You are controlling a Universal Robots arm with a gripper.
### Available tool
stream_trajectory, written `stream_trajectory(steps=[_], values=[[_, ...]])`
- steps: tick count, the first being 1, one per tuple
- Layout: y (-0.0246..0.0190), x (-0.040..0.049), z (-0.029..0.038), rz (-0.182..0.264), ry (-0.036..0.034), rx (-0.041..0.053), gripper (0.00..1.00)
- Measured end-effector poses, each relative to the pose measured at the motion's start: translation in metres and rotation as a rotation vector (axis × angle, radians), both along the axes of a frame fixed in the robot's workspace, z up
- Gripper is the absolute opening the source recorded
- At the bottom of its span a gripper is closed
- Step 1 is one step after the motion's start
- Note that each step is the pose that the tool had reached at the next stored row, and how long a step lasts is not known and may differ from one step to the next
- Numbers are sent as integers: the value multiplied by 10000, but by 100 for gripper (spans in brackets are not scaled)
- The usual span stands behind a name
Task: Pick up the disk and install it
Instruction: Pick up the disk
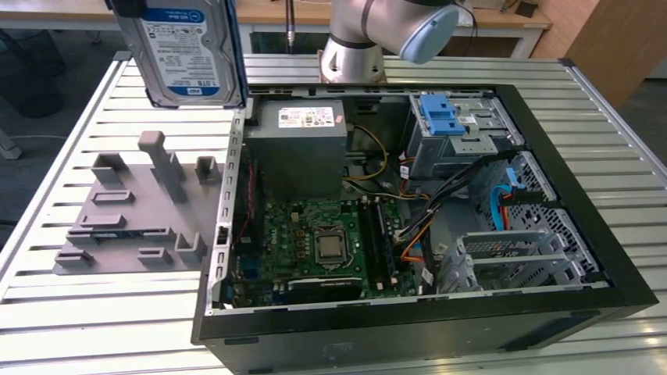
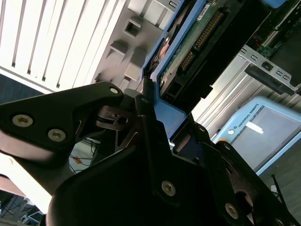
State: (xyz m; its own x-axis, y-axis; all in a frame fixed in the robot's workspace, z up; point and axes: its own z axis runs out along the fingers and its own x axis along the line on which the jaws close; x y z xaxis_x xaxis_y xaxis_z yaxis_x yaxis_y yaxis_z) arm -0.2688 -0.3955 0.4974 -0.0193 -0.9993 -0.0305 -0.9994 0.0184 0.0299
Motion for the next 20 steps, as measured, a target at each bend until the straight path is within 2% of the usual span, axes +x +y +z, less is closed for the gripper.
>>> stream_trajectory(steps=[20], values=[[-50,317,0,-1,28,0,36]])
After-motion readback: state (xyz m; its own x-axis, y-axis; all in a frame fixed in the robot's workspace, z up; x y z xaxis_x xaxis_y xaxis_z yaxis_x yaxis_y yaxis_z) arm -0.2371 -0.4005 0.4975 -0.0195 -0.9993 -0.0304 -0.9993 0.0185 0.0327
